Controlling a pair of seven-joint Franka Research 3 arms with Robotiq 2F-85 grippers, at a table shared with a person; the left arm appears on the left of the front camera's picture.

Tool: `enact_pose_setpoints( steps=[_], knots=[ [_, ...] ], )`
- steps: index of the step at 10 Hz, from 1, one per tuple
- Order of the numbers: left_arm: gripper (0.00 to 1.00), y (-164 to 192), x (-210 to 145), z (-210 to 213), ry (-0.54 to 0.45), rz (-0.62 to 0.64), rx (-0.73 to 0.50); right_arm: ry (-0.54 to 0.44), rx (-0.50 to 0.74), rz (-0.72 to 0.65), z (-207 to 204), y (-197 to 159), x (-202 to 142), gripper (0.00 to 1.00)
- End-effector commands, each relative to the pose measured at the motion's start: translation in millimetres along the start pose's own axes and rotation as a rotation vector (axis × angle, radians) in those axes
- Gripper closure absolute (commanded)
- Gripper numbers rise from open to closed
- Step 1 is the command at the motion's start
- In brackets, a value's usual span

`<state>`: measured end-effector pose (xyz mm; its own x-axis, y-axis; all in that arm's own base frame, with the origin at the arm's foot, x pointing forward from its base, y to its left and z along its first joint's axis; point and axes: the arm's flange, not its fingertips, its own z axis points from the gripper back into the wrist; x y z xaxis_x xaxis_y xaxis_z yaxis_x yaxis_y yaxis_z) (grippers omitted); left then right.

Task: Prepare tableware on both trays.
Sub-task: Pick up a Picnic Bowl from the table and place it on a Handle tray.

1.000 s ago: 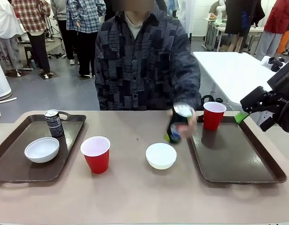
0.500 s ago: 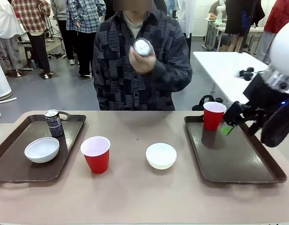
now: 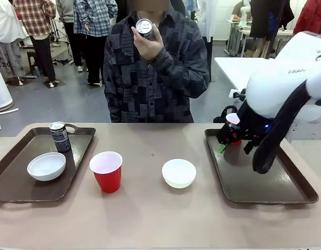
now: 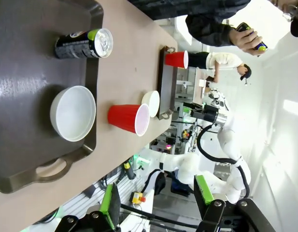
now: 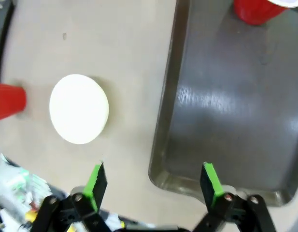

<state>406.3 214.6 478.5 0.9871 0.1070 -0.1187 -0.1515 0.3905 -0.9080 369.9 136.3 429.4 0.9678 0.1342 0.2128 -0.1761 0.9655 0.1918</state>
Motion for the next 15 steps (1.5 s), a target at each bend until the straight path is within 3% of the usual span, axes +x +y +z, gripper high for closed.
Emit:
enact_pose_setpoints(
  steps=[1,2,8,9,10,11,15],
  knots=[
    [0.19,-2.5,-0.4,3.5,0.010,0.008,0.001,-0.015,0.011,-0.012,-15.1,14.5,1.1,0.00],
    [0.19,-2.5,-0.4,3.5,0.010,0.008,0.001,0.000,0.000,0.000,0.0,0.0,0.0,0.00],
    [0.19,-2.5,-0.4,3.5,0.010,0.008,0.001,-0.007,0.007,-0.006,-1.2,0.6,1.5,0.00],
    [0.19,-2.5,-0.4,3.5,0.010,0.008,0.001,0.061,-0.054,0.023,3.1,-17.3,-46.0,0.00],
    [0.19,-2.5,-0.4,3.5,0.010,0.008,0.001,0.052,-0.050,0.018,16.6,-25.3,-86.0,0.00],
    [0.19,-2.5,-0.4,3.5,0.010,0.008,0.001,0.052,-0.072,0.013,19.4,-23.8,-96.3,0.00],
    [0.19,-2.5,-0.4,3.5,0.010,0.008,0.001,0.101,-0.043,0.005,3.6,-25.5,-82.1,0.00]
  ],
)
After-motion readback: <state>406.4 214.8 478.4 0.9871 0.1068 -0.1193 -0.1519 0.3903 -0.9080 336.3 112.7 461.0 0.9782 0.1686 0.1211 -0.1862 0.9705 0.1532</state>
